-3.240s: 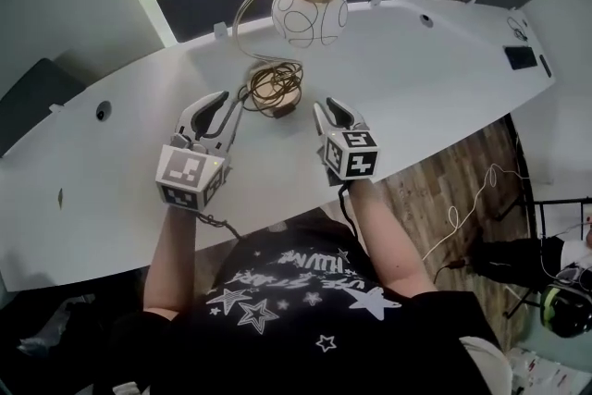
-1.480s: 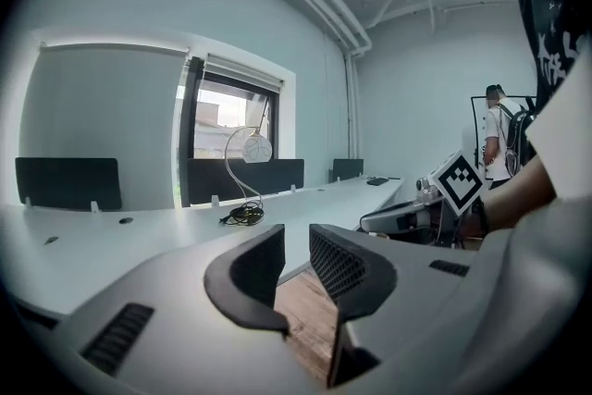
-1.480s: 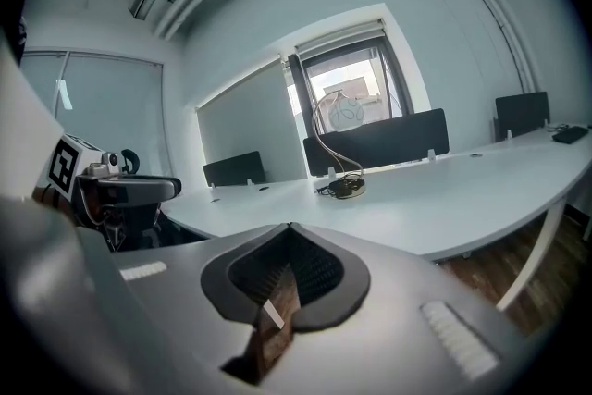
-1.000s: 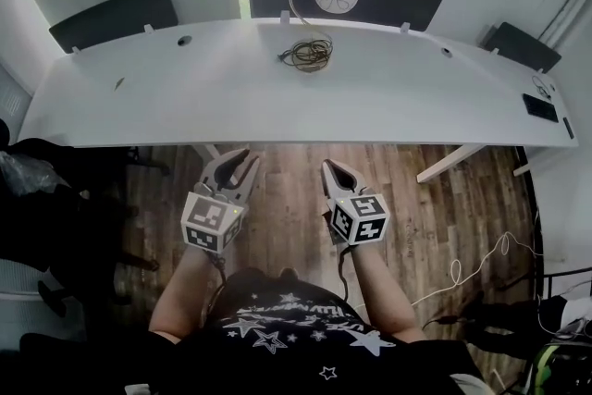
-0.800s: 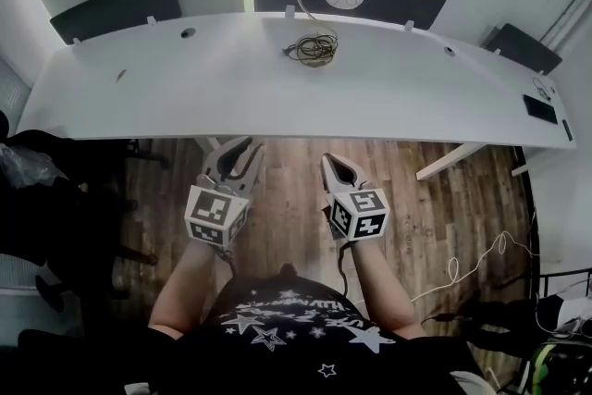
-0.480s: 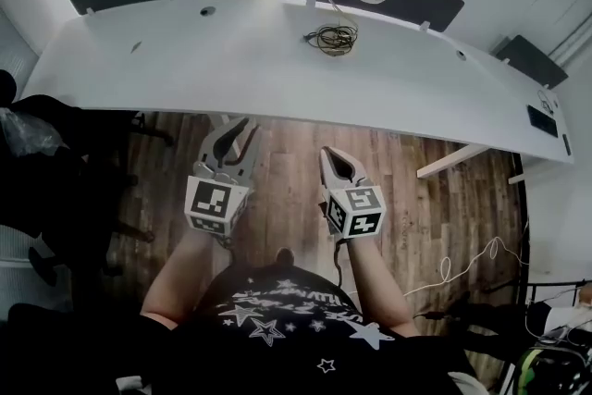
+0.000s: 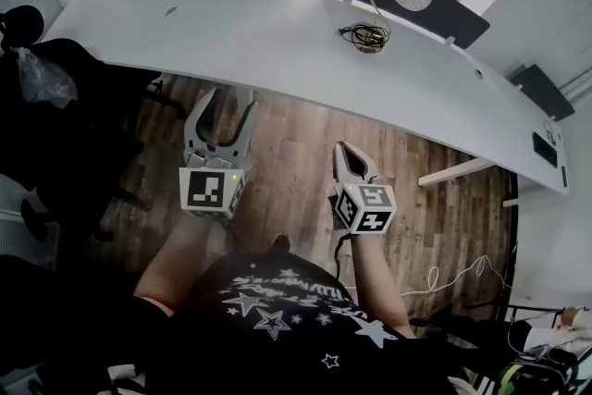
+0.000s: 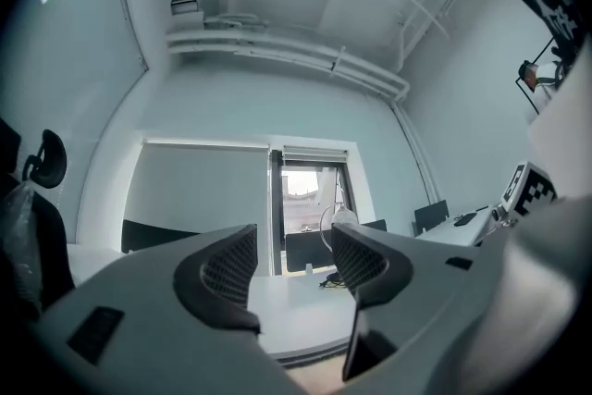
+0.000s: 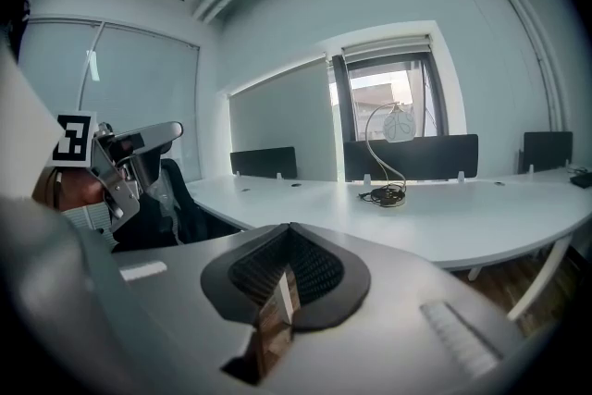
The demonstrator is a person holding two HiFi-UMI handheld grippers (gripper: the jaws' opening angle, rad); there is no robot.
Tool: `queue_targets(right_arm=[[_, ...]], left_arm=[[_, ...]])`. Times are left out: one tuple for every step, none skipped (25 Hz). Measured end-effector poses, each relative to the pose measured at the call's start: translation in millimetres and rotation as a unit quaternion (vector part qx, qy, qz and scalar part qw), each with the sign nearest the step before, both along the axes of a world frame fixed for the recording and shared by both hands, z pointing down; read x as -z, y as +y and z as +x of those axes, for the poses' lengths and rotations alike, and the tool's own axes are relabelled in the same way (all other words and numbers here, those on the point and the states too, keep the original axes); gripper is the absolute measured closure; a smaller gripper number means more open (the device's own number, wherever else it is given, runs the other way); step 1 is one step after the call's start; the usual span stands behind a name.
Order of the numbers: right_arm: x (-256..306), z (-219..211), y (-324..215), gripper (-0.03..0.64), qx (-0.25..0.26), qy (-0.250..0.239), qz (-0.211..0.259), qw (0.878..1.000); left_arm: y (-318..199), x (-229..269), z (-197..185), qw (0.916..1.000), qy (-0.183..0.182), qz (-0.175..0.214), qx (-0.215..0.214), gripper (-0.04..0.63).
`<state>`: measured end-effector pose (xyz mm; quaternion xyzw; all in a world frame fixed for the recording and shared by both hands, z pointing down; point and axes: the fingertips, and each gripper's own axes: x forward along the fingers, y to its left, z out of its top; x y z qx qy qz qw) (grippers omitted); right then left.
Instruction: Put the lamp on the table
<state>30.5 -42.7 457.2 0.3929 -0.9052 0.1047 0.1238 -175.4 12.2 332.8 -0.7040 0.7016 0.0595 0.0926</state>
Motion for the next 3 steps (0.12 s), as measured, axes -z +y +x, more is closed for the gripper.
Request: queue_targets(right_arm=[[0.4, -3.0, 2.9, 0.615, -0.002, 0.0, 0.002, 1.0], [0.9, -6.3, 5.9, 0.616, -0.003, -0.001, 0.003, 1.0], [1.5, -9.6, 8.9, 0.617, -0.005, -0.001, 0.004, 1.0]], left_arm=[[4.2, -1.3, -0.8, 1.0, -0.001, -0.001, -0.004, 0.359], [8.4, -2.7, -1.5, 1.0, -0.002, -0.003, -0.009, 0.359], [12.6, -4.1, -2.0, 0.9999, -0.003, -0.005, -0.014, 0.359]])
